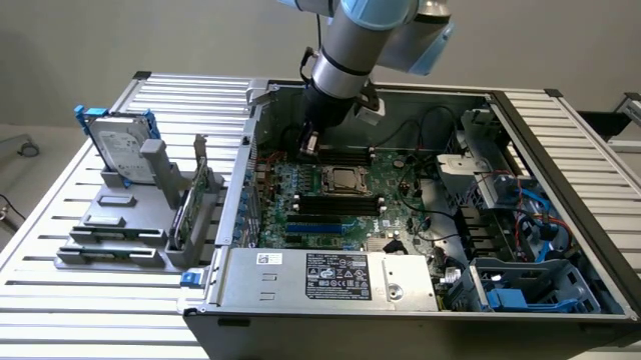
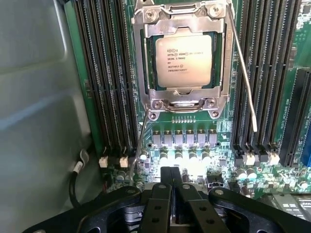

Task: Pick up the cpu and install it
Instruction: 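Install the first cpu locking lever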

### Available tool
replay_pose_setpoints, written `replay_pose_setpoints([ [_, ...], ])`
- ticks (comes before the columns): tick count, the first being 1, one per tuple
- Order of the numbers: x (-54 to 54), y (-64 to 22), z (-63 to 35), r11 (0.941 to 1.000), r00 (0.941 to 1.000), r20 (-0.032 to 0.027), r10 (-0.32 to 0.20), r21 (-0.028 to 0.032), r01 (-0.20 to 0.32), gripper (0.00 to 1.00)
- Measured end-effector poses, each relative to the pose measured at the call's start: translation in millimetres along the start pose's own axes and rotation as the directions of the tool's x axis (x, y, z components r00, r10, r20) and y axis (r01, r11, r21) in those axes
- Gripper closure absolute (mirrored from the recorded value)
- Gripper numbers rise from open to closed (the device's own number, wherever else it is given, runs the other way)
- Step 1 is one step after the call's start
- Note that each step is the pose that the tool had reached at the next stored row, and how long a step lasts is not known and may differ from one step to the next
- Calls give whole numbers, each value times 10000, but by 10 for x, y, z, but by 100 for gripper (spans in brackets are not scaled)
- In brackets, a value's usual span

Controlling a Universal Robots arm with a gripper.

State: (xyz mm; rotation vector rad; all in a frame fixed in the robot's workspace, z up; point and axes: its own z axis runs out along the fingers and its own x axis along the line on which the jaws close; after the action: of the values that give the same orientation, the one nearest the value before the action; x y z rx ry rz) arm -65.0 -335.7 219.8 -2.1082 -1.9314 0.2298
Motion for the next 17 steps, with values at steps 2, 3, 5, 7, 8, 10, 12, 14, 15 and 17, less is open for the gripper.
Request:
replay_pose_setpoints([
  [2, 1, -7, -22, 9998, 9998, -67, 200, -37, -200, 89],
  [3, 3, -14, -44, 9996, 9995, -97, 290, -54, -290, 89],
  [5, 7, -37, -111, 9990, 9989, -146, 447, -70, -448, 89],
  [7, 12, -63, -183, 9983, 9982, -189, 569, -77, -570, 89],
  [8, 15, -74, -215, 9980, 9978, -212, 632, -82, -634, 89],
  [10, 16, -87, -247, 9968, 9965, -265, 794, -98, -797, 89],
  [12, 16, -89, -248, 9951, 9947, -327, 975, -117, -980, 89],
  [14, 16, -92, -247, 9931, 9925, -390, 1161, -132, -1167, 89],
  [15, 16, -93, -245, 9917, 9910, -430, 1269, -138, -1276, 89],
  [17, 15, -99, -240, 9890, 9879, -510, 1464, -139, -1473, 89],
])
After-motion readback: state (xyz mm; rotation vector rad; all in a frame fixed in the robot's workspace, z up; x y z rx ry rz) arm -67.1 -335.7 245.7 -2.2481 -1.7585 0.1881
